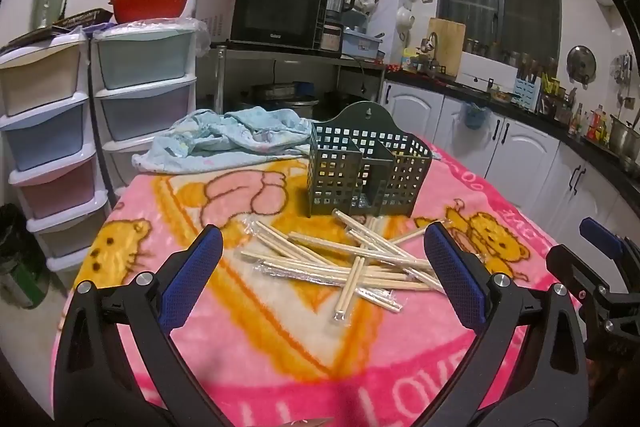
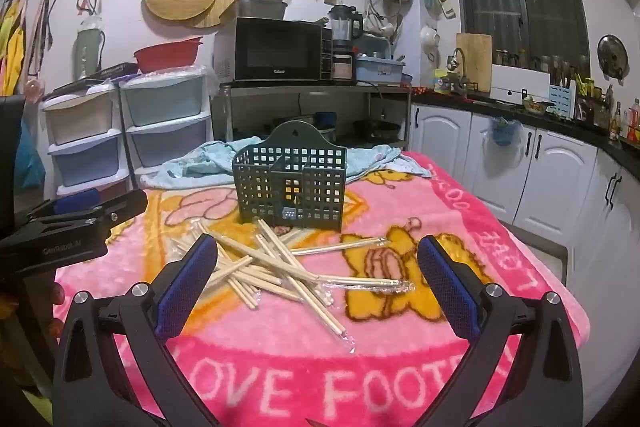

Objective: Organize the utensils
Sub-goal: 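Move both grippers toward the scattered chopsticks beside the green caddy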

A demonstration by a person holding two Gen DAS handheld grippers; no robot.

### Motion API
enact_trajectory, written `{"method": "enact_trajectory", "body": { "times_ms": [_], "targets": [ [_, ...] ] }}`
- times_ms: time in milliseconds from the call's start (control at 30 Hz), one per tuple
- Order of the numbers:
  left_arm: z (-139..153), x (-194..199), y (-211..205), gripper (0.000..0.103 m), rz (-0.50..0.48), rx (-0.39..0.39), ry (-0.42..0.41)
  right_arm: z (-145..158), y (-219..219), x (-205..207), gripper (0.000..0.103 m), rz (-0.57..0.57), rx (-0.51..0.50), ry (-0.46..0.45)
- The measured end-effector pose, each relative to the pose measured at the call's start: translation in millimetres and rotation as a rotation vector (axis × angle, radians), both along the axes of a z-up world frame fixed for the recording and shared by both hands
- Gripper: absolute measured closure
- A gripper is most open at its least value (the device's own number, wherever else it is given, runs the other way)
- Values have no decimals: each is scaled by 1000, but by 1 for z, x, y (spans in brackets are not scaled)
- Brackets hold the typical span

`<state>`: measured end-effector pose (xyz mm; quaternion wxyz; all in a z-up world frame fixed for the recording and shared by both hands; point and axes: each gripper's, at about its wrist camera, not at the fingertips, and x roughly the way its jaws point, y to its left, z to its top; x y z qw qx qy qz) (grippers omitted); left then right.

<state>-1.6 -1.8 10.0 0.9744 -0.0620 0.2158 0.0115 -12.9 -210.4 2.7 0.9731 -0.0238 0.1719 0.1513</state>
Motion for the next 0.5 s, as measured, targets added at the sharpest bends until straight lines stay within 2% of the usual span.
{"method": "enact_trajectory", "body": {
  "times_ms": [500],
  "targets": [
    [0, -1, 1, 10, 0, 1, -4, -1, 0, 1, 6, 11, -4, -1]
  ]
}}
